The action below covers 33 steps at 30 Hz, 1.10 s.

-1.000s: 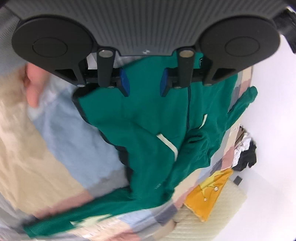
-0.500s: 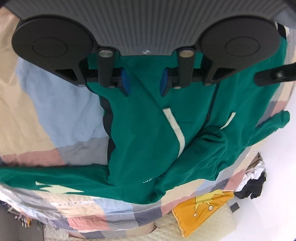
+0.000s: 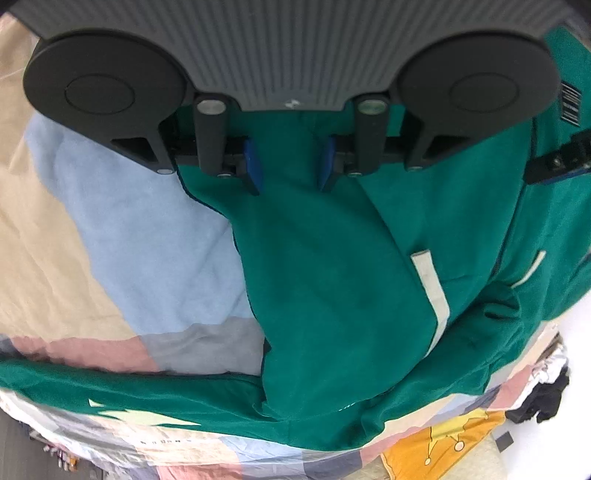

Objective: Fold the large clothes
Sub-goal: 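Pull the hem flat with both grippers and open them, then grasp the arrow-printed sleeve cuff with the right gripper and lift it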

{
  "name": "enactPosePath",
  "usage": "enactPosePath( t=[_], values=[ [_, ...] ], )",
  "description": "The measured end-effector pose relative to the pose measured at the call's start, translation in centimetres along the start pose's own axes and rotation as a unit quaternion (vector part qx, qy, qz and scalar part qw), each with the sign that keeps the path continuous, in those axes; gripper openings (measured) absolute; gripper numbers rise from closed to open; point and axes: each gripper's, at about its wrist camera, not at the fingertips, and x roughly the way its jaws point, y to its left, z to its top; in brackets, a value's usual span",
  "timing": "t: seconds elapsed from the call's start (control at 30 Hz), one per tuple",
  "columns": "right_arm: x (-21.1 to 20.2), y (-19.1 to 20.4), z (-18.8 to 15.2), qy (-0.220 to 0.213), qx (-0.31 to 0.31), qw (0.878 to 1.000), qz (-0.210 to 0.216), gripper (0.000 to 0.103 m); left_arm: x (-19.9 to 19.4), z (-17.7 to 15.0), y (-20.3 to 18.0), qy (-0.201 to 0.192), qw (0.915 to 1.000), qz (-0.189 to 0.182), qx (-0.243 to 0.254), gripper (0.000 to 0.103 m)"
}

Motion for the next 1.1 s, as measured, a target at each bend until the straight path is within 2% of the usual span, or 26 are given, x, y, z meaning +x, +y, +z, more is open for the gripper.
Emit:
enactPosePath(
  t=[0.13, 0.27, 0.5, 0.67, 0.8, 0.9, 1.0, 1.07, 1.1],
  values=[
    [-0.8, -0.4, 0.1, -0.005, 0.025, 1.000, 0.007, 0.036, -0.3, -0.1, 0.0, -0.003, 1.0000, -0.005, 0.001, 0.044],
    [-2.8, -0.2, 0.3, -0.047, 0.008, 0.998, -0.030, 0.037, -2.2, 0.1, -0.3, -0.027, 0.9996, -0.009, 0.001, 0.044],
    [-7.1, -2.6, 1.5, -0.123, 0.082, 0.989, -0.013, 0.037, -6.6, 1.7, -1.9, -0.080, 0.9964, -0.023, 0.019, 0.044],
    [-9.6, -5.1, 3.8, -0.161, 0.124, 0.979, 0.005, 0.037, -8.1, 2.9, -4.1, -0.096, 0.9936, -0.037, 0.045, 0.044],
    [-9.2, -8.4, 5.8, -0.162, 0.170, 0.972, 0.007, 0.045, -7.7, 3.5, -5.7, -0.098, 0.9926, -0.037, 0.062, 0.044],
    [-7.7, -10.9, 7.1, -0.150, 0.199, 0.968, 0.009, 0.046, -6.6, 4.2, -6.2, -0.091, 0.9927, -0.042, 0.067, 0.044],
    [-5.7, -13.1, 8.4, -0.136, 0.202, 0.970, 0.009, 0.046, -5.4, 5.7, -6.8, -0.092, 0.9916, -0.027, 0.087, 0.044],
    [-4.7, -14.9, 8.9, -0.131, 0.222, 0.966, 0.012, 0.046, -4.7, 6.4, -7.0, -0.091, 0.9906, -0.023, 0.100, 0.044],
    [-4.1, -15.9, 9.1, -0.131, 0.230, 0.964, 0.011, 0.050, -4.2, 6.6, -7.3, -0.086, 0.9901, -0.025, 0.108, 0.044]
  ],
)
